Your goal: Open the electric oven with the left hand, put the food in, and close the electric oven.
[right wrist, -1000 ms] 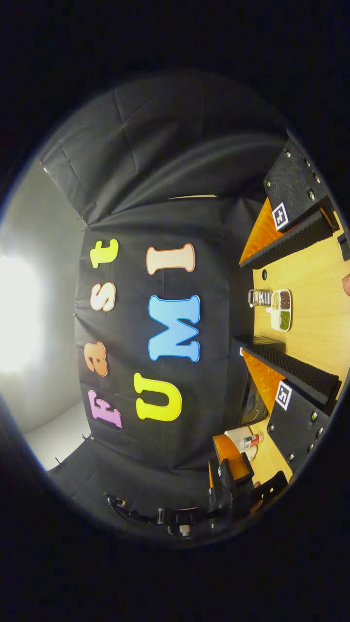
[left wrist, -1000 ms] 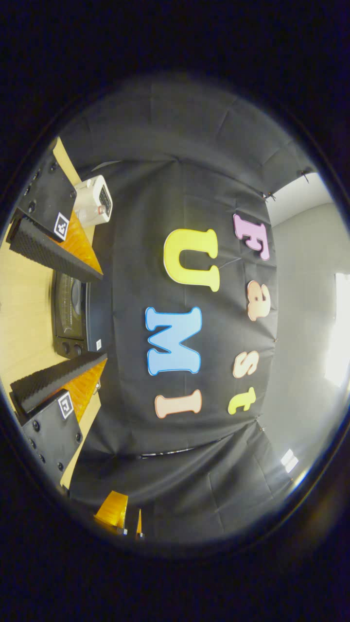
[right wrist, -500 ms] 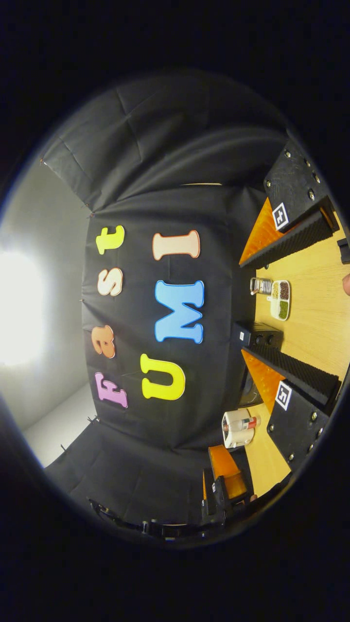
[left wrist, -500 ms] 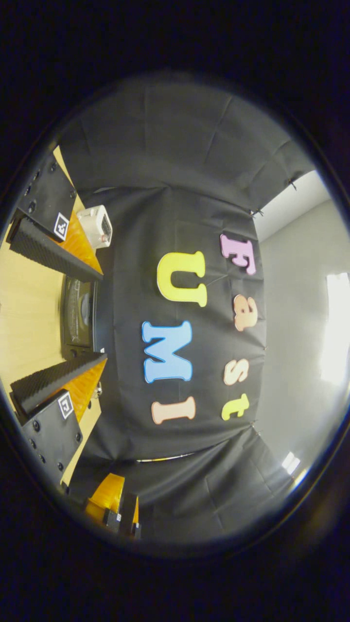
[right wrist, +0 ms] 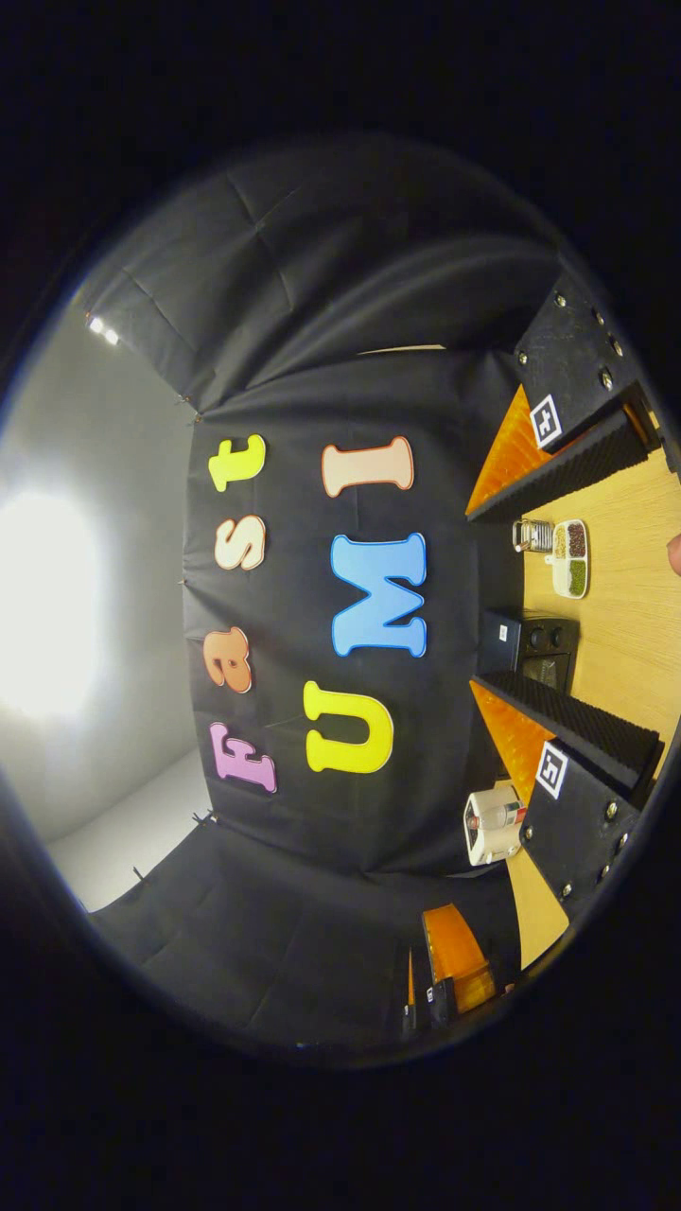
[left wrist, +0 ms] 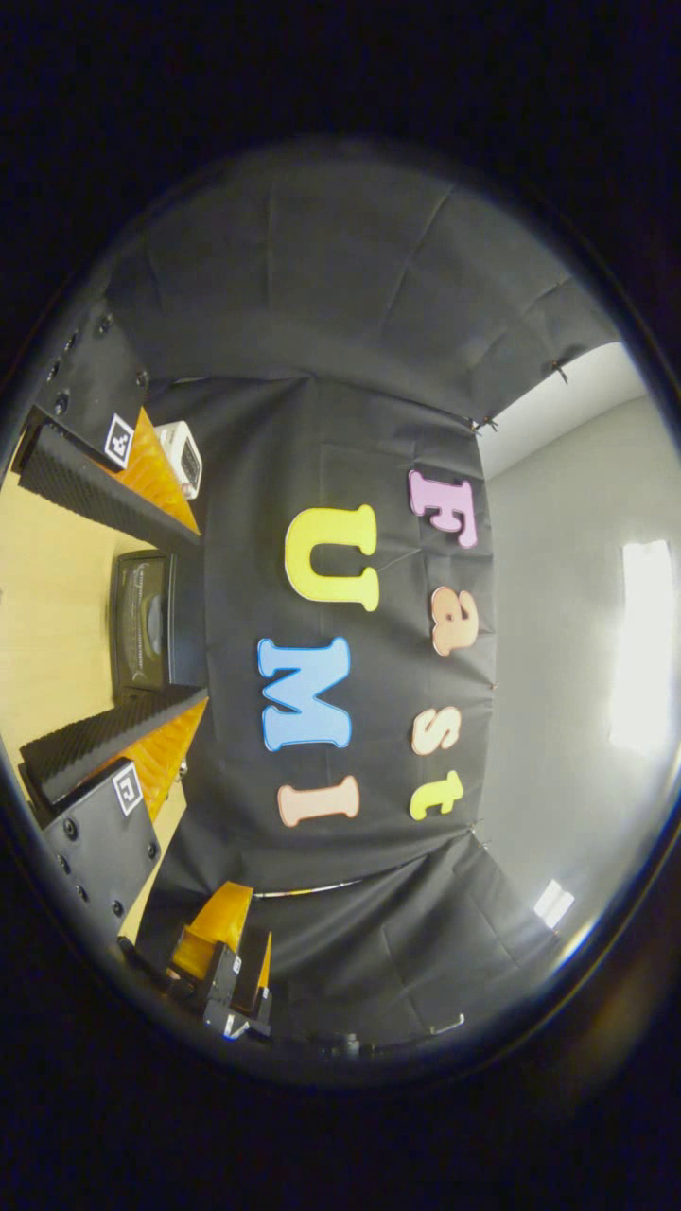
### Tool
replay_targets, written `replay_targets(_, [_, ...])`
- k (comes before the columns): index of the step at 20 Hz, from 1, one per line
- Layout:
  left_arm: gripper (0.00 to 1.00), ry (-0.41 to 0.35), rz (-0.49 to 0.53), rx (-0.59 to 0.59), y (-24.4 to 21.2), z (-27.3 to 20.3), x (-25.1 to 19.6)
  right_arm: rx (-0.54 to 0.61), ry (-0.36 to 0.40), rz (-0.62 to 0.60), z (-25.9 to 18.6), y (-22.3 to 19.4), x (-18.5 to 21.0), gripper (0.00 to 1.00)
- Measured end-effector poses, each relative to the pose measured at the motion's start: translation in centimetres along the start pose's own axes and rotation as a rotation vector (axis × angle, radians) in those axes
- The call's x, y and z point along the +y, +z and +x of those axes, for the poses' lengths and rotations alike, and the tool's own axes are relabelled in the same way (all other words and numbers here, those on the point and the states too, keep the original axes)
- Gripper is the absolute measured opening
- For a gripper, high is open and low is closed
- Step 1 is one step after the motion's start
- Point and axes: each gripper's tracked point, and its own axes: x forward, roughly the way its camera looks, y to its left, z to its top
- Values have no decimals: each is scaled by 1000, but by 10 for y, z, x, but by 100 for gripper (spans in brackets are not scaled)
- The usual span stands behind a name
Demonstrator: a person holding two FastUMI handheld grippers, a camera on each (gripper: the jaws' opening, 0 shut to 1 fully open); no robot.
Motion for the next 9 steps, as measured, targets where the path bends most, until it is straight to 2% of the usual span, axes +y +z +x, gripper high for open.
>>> replay_targets(7, [100,37,-15,-4,-2,-1,19,-7,-7,-8,-1,1,6,97])
replay_targets(8, [97,40,-23,-2,-3,-1,21,-5,-5,-9,-2,0,7,97])
replay_targets(9, [100,43,-29,-2,-3,-1,24,-6,-1,-9,-2,0,9,97])
